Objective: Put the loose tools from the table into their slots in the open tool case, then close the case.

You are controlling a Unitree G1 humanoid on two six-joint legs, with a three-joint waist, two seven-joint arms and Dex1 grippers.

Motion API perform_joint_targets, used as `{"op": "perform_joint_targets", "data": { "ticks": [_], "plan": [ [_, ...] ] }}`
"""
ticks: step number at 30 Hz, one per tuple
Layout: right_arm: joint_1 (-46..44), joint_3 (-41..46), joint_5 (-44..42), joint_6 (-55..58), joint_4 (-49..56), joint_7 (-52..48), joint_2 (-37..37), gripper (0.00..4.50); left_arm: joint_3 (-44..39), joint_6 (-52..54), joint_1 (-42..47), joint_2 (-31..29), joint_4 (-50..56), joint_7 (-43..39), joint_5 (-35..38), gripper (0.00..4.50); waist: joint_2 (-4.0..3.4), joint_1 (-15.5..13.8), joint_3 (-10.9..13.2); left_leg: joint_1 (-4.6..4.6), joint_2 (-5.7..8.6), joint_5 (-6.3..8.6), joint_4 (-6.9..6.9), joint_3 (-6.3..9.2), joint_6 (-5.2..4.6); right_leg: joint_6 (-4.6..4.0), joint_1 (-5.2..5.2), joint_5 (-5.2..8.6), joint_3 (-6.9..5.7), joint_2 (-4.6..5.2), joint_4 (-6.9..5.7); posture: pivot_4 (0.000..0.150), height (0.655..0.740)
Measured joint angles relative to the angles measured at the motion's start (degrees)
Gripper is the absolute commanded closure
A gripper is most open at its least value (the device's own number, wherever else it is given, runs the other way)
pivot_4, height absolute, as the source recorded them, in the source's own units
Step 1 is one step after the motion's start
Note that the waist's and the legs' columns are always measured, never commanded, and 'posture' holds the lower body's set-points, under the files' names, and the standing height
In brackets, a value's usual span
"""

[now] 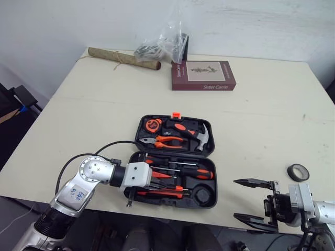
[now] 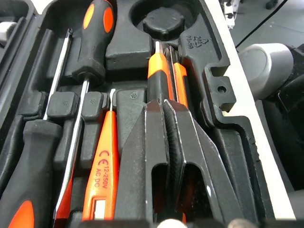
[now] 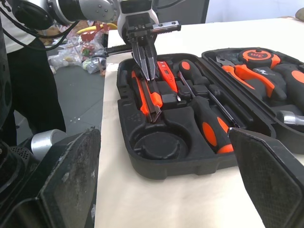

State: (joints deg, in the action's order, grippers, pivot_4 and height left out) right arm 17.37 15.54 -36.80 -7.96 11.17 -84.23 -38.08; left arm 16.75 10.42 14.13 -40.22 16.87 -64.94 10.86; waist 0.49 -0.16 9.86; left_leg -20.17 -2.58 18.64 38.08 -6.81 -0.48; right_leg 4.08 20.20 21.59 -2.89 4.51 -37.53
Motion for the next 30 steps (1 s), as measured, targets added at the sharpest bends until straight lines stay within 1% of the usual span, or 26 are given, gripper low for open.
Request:
{"op": "perform_joint_targets", "data": {
  "ticks": [4,6,9,13,17,19,21,23,24,26,28,30],
  "plan": [
    [0.06,-0.01,0.39,-0.80,-0.04,0.00,0.64,0.00,1.69,4.13,0.22,0.67,-0.88,1.88,-1.39,4.45,-0.19,-0.13,-0.13,0.20,0.02,0.05,-0.01,0.05,-0.07,0.02,-0.31,-0.01,0.00,0.01,0.16,0.150,0.7400],
    [0.16,-0.05,0.94,-1.06,-0.62,-0.01,0.70,0.00,2.45,5.28,0.76,0.98,-1.18,2.07,-1.60,4.45,-0.23,-0.26,-0.16,0.59,0.02,0.15,-0.08,0.10,-0.06,0.02,-0.73,-0.01,0.00,0.01,0.29,0.150,0.7400],
    [0.04,-0.09,1.36,-1.65,-1.22,-0.01,0.95,0.00,3.12,5.42,0.92,1.12,-1.32,2.46,-1.98,4.45,-0.49,-0.33,-0.37,1.01,0.01,0.41,-0.22,0.10,-0.27,0.02,-1.25,-0.01,0.02,0.01,0.65,0.150,0.7400],
    [0.06,-0.08,1.51,-2.10,-2.38,0.00,1.13,0.00,2.58,1.93,-0.18,3.18,-2.63,2.84,-1.85,4.45,-0.72,-0.70,-0.49,1.03,0.02,0.59,-0.22,0.11,-0.42,0.02,-1.31,-0.01,0.02,0.05,0.76,0.150,0.7400],
    [-0.08,0.80,1.52,-2.53,-3.10,1.21,1.34,0.00,0.51,-2.96,-3.10,4.86,-4.01,3.12,0.40,4.45,-0.60,-0.49,-0.38,0.89,-0.03,0.59,-0.22,0.12,-0.38,0.02,-1.17,-0.01,0.01,0.04,0.83,0.150,0.7400],
    [0.81,4.26,1.30,-2.81,-5.22,3.14,1.20,0.00,-4.12,-3.59,-5.47,5.04,-3.96,3.13,4.56,3.93,-0.56,-0.03,-0.30,0.55,-0.03,0.53,-0.22,0.12,-0.30,0.02,-0.82,-0.01,0.00,0.04,0.75,0.150,0.7400],
    [2.02,9.85,0.82,-2.86,-8.48,5.33,0.46,0.00,-11.38,-3.49,-7.38,4.48,-3.26,3.38,9.83,3.28,-0.51,0.22,-0.25,0.36,-0.06,0.39,-0.20,0.15,-0.07,0.02,-0.61,-0.01,-0.06,0.03,0.73,0.150,0.7400],
    [3.51,15.98,0.84,-3.91,-12.93,7.11,-0.52,0.00,-19.93,-3.11,-9.57,2.47,-2.67,4.07,14.38,2.32,-0.45,0.40,-0.20,0.38,-0.10,0.38,-0.26,0.16,-0.04,0.01,-0.61,0.00,-0.10,-0.01,0.75,0.150,0.7400],
    [4.23,18.03,0.90,-4.47,-14.83,7.59,-0.85,0.00,-22.71,-2.88,-10.30,1.60,-2.82,4.35,15.31,1.93,-0.44,0.41,-0.19,0.41,-0.10,0.38,-0.31,0.15,-0.05,0.01,-0.62,0.00,-0.10,-0.01,0.75,0.150,0.7400],
    [5.49,22.76,1.55,-6.31,-19.92,9.38,-0.99,0.00,-28.90,-3.05,-12.21,-0.38,-5.11,5.23,16.32,1.00,-0.41,0.53,-0.16,0.46,-0.07,0.40,-0.47,0.12,-0.13,0.00,-0.64,0.01,-0.07,-0.02,0.84,0.150,0.7400],
    [7.00,26.70,2.22,-7.46,-24.42,12.27,-0.98,0.00,-34.17,-3.58,-13.70,-2.16,-10.24,6.24,16.17,0.06,-0.38,0.59,-0.14,0.55,-0.04,0.36,-0.71,0.08,-0.21,0.00,-0.62,0.01,-0.03,0.00,0.90,0.150,0.7400],
    [9.01,30.23,3.16,-8.50,-28.17,15.96,-0.87,0.00,-39.37,-5.21,-13.83,-3.84,-17.86,8.28,15.64,0.02,-0.31,0.57,-0.10,0.65,-0.04,0.30,-0.95,0.08,-0.16,-0.04,-0.59,0.03,-0.03,-0.01,0.94,0.150,0.7400]
  ]
}}
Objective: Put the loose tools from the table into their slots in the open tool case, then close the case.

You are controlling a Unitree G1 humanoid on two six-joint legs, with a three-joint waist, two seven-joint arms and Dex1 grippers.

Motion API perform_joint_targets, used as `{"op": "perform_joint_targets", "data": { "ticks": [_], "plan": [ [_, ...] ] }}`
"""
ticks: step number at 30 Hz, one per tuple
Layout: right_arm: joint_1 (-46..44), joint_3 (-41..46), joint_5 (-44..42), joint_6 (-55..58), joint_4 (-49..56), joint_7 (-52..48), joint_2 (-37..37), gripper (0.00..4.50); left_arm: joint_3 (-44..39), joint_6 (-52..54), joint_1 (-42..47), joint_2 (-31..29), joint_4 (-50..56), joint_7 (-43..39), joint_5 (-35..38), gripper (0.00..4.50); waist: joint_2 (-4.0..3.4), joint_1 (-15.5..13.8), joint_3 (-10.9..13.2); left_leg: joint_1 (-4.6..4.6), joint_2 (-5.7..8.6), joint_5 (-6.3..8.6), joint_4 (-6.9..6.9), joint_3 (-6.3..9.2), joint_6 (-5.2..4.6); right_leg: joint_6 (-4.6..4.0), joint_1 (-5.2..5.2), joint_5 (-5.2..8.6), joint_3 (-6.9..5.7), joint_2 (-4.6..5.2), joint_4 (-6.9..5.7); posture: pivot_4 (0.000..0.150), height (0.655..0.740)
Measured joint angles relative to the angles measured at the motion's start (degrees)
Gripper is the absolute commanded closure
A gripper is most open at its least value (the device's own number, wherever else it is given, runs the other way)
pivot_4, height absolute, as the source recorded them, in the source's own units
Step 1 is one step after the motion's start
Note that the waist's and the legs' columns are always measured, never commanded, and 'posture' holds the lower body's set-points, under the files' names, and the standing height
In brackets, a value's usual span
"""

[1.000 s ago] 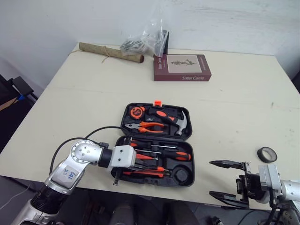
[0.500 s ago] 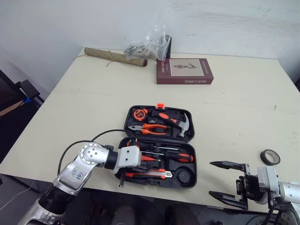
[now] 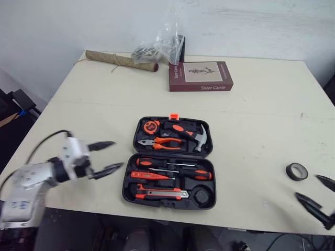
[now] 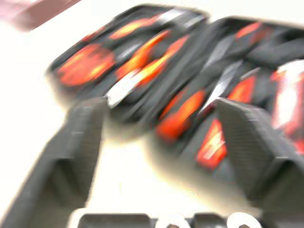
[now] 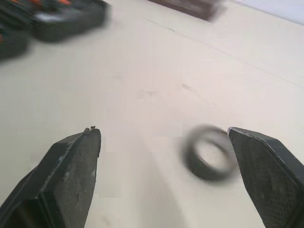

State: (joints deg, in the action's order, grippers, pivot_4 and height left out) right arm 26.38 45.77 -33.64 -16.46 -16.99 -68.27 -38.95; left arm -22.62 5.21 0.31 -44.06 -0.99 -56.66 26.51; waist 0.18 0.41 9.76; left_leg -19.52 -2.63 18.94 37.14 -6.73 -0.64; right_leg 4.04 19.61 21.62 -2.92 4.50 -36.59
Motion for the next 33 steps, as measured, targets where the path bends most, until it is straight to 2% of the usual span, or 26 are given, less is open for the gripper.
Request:
{"op": "perform_joint_targets", "data": {
  "ticks": [3,6,9,12,15,18,24,29,33],
  "plan": [
    [3.24,5.58,0.92,-1.37,-5.31,5.78,0.63,0.00,-7.79,-3.46,-0.04,-3.30,-13.07,3.11,-1.41,0.02,0.05,0.01,0.03,-0.02,-0.03,-0.05,-0.24,-0.01,0.13,-0.13,0.18,0.07,-0.01,0.00,-0.01,0.150,0.7400],
    [5.95,8.77,0.98,-2.26,-8.17,9.62,1.78,0.00,-11.85,-7.43,-1.47,-6.47,-23.35,2.93,-2.48,0.02,0.04,0.39,0.03,-0.02,-0.04,-0.02,-0.37,-0.04,0.16,-0.17,0.24,0.09,0.00,0.02,0.02,0.150,0.7400],
    [6.47,9.36,1.04,-2.18,-8.71,13.50,2.77,0.00,-13.25,-9.80,-2.64,-6.66,-28.23,2.08,-2.64,0.02,0.08,1.17,0.04,-0.03,-0.02,0.13,-0.39,-0.05,0.43,-0.16,0.25,0.09,0.02,0.08,0.03,0.150,0.7400],
    [6.60,9.35,1.10,-1.81,-8.14,16.10,3.26,0.00,-13.35,-10.11,-3.18,-6.50,-28.38,1.64,-2.25,0.02,0.15,1.25,0.05,-0.04,-0.03,0.12,-0.43,-0.04,0.48,-0.17,0.30,0.09,0.03,0.08,0.01,0.150,0.7400],
    [5.86,8.43,1.21,-0.28,-4.64,17.89,3.16,0.00,-13.36,-9.37,-3.49,-5.31,-23.90,1.67,-1.13,0.02,0.15,1.42,0.05,-0.06,0.00,0.03,-0.64,-0.08,0.58,-0.17,0.41,0.09,0.08,0.08,0.02,0.150,0.7400],
    [3.82,5.80,1.44,4.43,1.90,19.10,0.95,0.00,-11.55,-6.26,-3.57,-2.66,-14.33,1.49,1.26,0.02,0.13,1.65,0.04,-0.27,0.02,-0.26,-0.71,-0.16,0.32,-0.15,0.73,0.08,0.13,0.08,-0.13,0.150,0.7400],
    [3.70,3.36,0.07,24.10,16.39,19.54,-11.07,0.00,-4.05,2.35,-2.81,-1.24,4.01,-1.29,7.28,0.02,0.10,1.17,0.04,-0.61,0.01,-0.62,-0.81,-0.16,0.63,-0.14,1.14,0.07,0.09,-0.07,-0.35,0.150,0.7400],
    [-0.18,-3.49,0.43,35.82,19.39,11.39,-25.03,0.00,4.10,7.87,2.10,0.55,14.90,-2.17,10.64,0.02,0.27,1.14,0.14,-0.62,0.05,-0.62,-0.72,-0.16,0.42,-0.02,1.06,0.01,0.10,-0.10,-0.33,0.150,0.7400],
    [-7.50,-11.82,1.20,42.97,18.38,7.89,-30.65,0.00,9.74,11.84,6.55,1.88,21.37,-1.75,12.65,0.02,0.47,1.07,0.26,-0.73,0.04,-0.79,-0.58,-0.15,0.69,0.01,1.06,-0.01,0.10,-0.15,-0.25,0.150,0.7400]
  ]
}}
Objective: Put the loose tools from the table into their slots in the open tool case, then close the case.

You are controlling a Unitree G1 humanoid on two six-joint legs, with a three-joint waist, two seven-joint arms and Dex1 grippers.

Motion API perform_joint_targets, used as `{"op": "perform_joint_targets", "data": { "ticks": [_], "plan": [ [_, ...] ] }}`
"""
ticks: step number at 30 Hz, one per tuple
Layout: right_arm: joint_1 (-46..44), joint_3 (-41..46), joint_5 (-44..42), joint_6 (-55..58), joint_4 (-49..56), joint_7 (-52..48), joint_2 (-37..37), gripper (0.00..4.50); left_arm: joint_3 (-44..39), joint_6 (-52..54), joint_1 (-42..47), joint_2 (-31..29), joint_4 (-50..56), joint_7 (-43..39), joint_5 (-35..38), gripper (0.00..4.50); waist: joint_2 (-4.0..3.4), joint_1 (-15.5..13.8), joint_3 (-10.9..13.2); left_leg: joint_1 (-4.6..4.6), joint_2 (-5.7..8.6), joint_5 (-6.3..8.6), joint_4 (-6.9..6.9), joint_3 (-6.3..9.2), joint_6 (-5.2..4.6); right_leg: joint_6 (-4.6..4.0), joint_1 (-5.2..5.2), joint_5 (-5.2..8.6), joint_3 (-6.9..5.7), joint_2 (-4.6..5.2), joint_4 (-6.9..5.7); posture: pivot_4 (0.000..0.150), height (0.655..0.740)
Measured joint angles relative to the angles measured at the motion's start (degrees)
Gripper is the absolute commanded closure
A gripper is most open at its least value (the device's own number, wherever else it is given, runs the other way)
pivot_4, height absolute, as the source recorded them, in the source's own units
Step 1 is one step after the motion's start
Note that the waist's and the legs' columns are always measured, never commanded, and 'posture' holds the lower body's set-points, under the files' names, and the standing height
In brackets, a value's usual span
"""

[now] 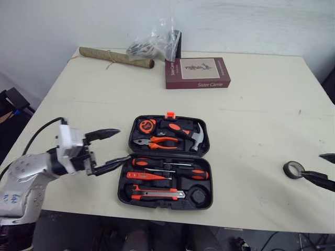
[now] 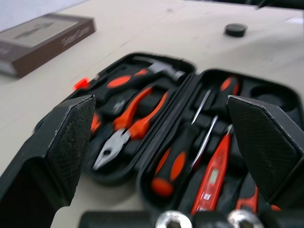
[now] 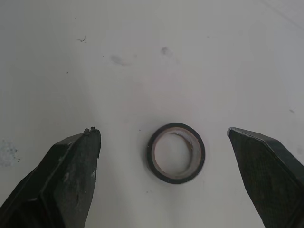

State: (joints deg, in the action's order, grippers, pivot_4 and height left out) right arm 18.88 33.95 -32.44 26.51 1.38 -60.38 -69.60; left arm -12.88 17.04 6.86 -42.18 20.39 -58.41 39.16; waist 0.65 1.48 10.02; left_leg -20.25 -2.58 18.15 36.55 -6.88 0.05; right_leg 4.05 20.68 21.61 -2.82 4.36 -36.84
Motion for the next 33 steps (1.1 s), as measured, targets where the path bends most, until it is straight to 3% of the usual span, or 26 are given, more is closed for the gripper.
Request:
{"op": "perform_joint_targets", "data": {
  "ticks": [6,12,16,19,26,33],
  "plan": [
    [-10.08,-15.30,5.23,6.13,-4.71,-4.09,-5.91,0.00,7.60,3.51,4.27,2.45,6.92,0.01,1.20,0.02,0.05,0.02,0.06,-0.20,-0.08,0.07,0.54,0.02,-0.10,0.05,0.00,-0.02,0.00,-0.05,-0.03,0.150,0.7400],
    [-19.36,-25.27,11.64,5.83,-11.66,-5.84,-5.84,0.00,8.80,5.71,4.70,2.75,10.00,0.70,1.71,0.02,0.03,0.08,0.07,-0.16,-0.10,0.07,0.62,0.02,-0.09,0.06,-0.02,-0.03,0.02,-0.07,-0.08,0.150,0.7400],
    [-26.14,-30.11,15.71,0.94,-19.22,-7.18,-2.05,0.00,8.93,6.45,5.15,2.77,10.88,1.27,1.93,0.02,0.04,0.08,0.08,-0.16,-0.10,0.06,0.66,0.00,-0.07,0.06,-0.03,-0.03,0.03,-0.11,-0.08,0.150,0.7400],
    [-30.30,-32.23,18.65,-2.56,-24.01,-8.06,-0.97,0.83,9.05,6.76,6.12,2.75,10.95,1.19,2.01,0.00,0.07,0.08,0.10,-0.14,-0.11,0.06,0.75,0.00,-0.08,0.06,-0.09,-0.03,0.03,-0.11,-0.09,0.150,0.7400],
    [-35.08,-33.85,22.39,-6.36,-28.01,-10.60,0.38,4.40,9.10,7.11,7.10,2.64,10.97,0.03,2.09,0.00,0.07,0.11,0.10,-0.13,-0.12,0.06,0.76,0.00,-0.08,0.06,-0.10,-0.03,0.02,-0.12,-0.11,0.150,0.7400],
    [-35.09,-33.87,21.20,-5.79,-18.56,-17.13,0.37,4.46,9.50,6.58,7.66,2.78,10.21,-1.56,1.97,0.00,-0.02,0.10,0.14,-0.14,-0.13,0.06,0.74,0.02,-0.07,0.06,-0.07,-0.03,0.01,-0.12,-0.14,0.150,0.7400]
  ]
}}
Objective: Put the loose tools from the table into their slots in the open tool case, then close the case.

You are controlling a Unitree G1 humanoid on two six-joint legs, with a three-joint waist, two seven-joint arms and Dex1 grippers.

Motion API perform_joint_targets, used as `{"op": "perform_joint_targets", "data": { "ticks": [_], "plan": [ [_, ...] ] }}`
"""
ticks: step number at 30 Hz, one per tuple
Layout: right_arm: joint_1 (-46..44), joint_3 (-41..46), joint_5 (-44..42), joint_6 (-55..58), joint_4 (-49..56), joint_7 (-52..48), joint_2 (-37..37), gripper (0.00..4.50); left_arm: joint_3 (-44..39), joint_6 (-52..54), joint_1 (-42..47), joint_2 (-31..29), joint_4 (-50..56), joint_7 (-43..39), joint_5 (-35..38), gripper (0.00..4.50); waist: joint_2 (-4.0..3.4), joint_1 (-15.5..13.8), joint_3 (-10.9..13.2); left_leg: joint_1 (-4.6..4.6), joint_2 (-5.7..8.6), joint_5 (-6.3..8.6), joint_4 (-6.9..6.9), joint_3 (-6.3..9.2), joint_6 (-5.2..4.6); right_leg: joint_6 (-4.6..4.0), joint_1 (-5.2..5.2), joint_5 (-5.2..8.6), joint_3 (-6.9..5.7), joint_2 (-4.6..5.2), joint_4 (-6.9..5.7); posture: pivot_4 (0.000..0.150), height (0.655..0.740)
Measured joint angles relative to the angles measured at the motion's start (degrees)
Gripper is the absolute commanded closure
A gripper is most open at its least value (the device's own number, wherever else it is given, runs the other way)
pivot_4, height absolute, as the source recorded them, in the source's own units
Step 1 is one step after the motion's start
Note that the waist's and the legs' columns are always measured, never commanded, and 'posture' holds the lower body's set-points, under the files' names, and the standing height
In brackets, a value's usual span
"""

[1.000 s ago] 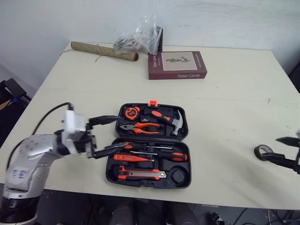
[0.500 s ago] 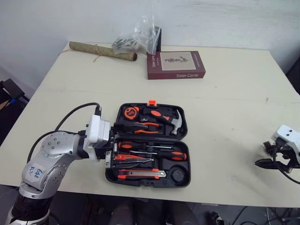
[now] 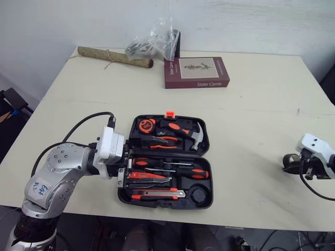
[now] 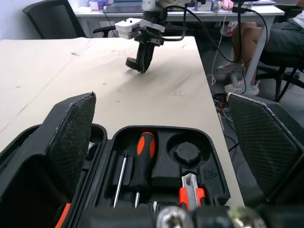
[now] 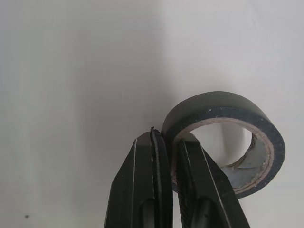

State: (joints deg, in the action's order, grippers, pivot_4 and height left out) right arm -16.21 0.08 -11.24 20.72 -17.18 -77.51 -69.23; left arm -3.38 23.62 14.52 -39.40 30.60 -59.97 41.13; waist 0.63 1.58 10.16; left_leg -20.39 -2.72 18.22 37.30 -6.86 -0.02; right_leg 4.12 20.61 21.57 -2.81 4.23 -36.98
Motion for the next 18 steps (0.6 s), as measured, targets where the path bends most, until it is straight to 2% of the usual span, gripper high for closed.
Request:
{"op": "perform_joint_targets", "data": {
  "ticks": [2,8,11,14,18],
  "plan": [
    [-0.25,0.02,-2.01,1.69,4.92,-2.90,-0.08,4.46,-0.04,-0.74,-0.09,-0.10,-0.36,-0.89,-0.27,0.00,-0.02,0.00,0.01,0.00,0.00,0.00,-0.01,0.00,0.00,0.00,0.00,0.00,0.00,0.00,0.00,0.150,0.7400],
    [-9.13,-0.82,-19.39,21.09,33.02,-8.15,0.30,4.46,-0.52,-2.39,-2.78,-4.65,-2.79,-6.22,-1.73,0.00,-0.18,0.09,0.13,-0.03,-0.07,-0.02,-0.13,0.17,0.12,-0.01,0.11,0.01,-0.10,-0.02,-0.03,0.150,0.7400],
    [-11.59,-5.99,-24.63,26.07,43.26,-7.89,4.21,4.46,-0.82,-3.42,-4.97,-4.95,-3.65,-6.42,-3.17,0.00,-0.04,-0.37,0.16,-0.24,0.02,0.05,-0.04,0.34,0.02,-0.02,0.10,0.01,-0.14,0.07,0.08,0.150,0.7400],
    [-12.52,-11.43,-26.15,28.41,47.61,-7.06,8.05,4.46,-0.80,-3.74,-6.97,-4.95,-3.56,-6.40,-3.31,0.00,-0.04,-0.16,0.17,-0.39,0.14,0.17,0.13,0.34,-0.19,0.00,0.15,0.00,-0.14,0.23,0.07,0.150,0.7400],
    [-15.29,-21.10,-19.00,23.68,47.21,-7.84,10.08,4.46,-0.93,-4.28,-9.94,-5.87,-1.55,-6.30,-4.13,0.00,-0.03,0.04,0.16,-0.88,0.15,0.24,0.54,0.39,-0.32,0.07,0.45,-0.04,-0.19,0.26,-0.05,0.150,0.7400]
  ]
}}
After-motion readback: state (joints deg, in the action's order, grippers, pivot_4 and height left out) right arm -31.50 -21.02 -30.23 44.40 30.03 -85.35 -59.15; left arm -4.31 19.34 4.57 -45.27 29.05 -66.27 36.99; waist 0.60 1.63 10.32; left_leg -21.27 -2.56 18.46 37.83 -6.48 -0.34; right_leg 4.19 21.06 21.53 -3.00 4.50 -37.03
